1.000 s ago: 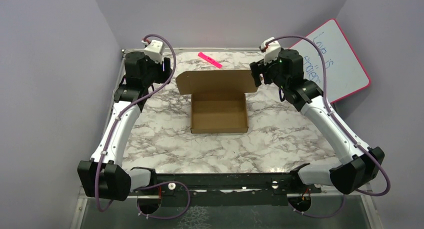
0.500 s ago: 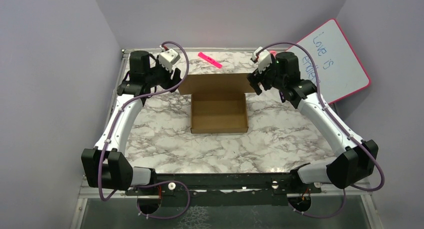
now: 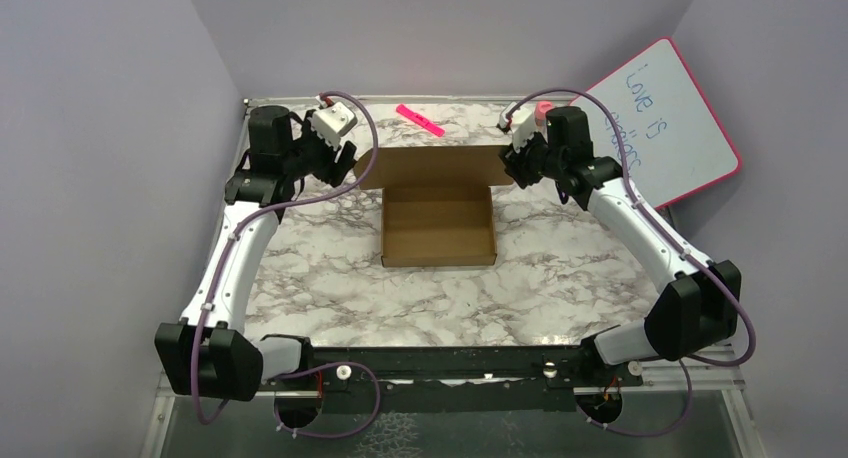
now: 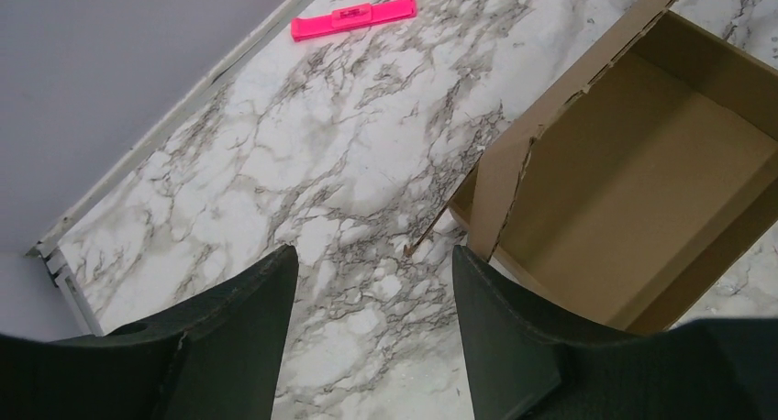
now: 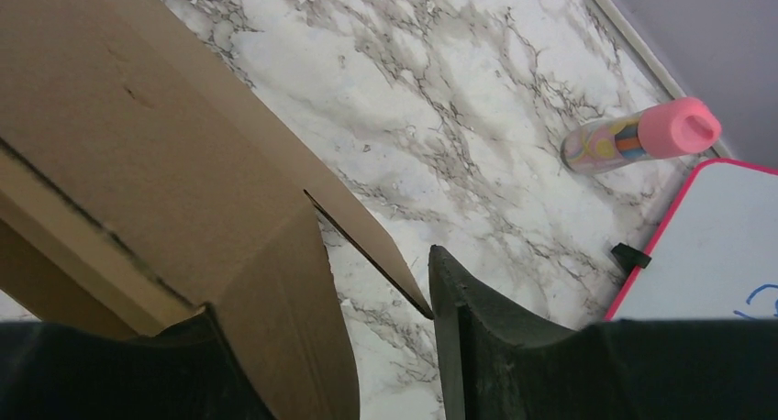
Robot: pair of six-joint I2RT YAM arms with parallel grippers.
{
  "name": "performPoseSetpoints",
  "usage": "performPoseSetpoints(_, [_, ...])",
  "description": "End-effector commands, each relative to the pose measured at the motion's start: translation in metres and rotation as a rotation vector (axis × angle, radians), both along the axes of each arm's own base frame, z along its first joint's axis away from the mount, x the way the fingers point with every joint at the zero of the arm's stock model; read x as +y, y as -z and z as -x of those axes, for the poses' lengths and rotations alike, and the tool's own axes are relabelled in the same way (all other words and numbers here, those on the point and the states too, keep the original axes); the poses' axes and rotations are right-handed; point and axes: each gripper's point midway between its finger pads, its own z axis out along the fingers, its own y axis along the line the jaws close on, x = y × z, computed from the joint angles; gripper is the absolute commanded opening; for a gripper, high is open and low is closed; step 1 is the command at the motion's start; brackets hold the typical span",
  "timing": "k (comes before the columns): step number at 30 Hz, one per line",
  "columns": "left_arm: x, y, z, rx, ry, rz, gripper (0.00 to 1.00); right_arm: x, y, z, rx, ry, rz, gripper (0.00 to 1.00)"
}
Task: Fold the paper box
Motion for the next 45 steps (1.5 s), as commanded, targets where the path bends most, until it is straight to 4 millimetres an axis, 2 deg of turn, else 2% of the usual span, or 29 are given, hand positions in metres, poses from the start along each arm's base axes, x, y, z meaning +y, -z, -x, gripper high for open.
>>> performPoseSetpoints(1, [0.005, -0.013, 0.008, -0.064, 0.004, -0.029, 0.64, 0.007, 0.002, -0.003, -0.008, -0.041, -0.019, 0.45])
performPoseSetpoints(5, [0.001, -0.013, 0.016, -0.079, 0.05, -0.041, 0.66, 0.007, 0.001, -0.004, -0.018, -0.044, -0.017, 0.38])
performPoseSetpoints(10, [-0.009, -0.002, 0.024, -0.071, 0.118, -0.053, 0.69, 0.009, 0.005, -0.004, -0.006, -0.056, -0.017, 0.31])
performPoseSetpoints(16, [-0.018, 0.018, 0.023, -0.027, 0.162, -0.063, 0.71, 0.012, -0.002, -0.004, -0.019, -0.067, -0.031, 0.29])
performPoseSetpoints(22, [-0.013, 0.026, 0.015, -0.016, 0.134, -0.094, 0.72, 0.012, -0.001, -0.008, -0.026, -0.057, -0.035, 0.28])
performPoseSetpoints(25, [-0.016, 0.04, 0.009, 0.0, 0.145, -0.088, 0.7, 0.015, 0.002, -0.008, -0.014, -0.063, -0.045, 0.27])
performPoseSetpoints(28, [-0.019, 0.056, 0.004, 0.041, 0.151, -0.082, 0.66, 0.014, 0.002, -0.008, -0.016, -0.059, -0.046, 0.26])
performPoseSetpoints(34, [-0.024, 0.064, 0.0, 0.077, 0.166, -0.055, 0.55, 0.017, -0.002, -0.007, -0.027, -0.064, -0.071, 0.24])
performPoseSetpoints(39, [-0.028, 0.064, 0.0, 0.092, 0.161, -0.011, 0.32, 0.029, 0.0, -0.006, 0.014, -0.075, -0.14, 0.17])
performPoseSetpoints(45, [-0.028, 0.062, -0.004, 0.117, 0.088, 0.049, 0.17, 0.047, 0.0, 0.0, 0.087, -0.099, -0.252, 0.1])
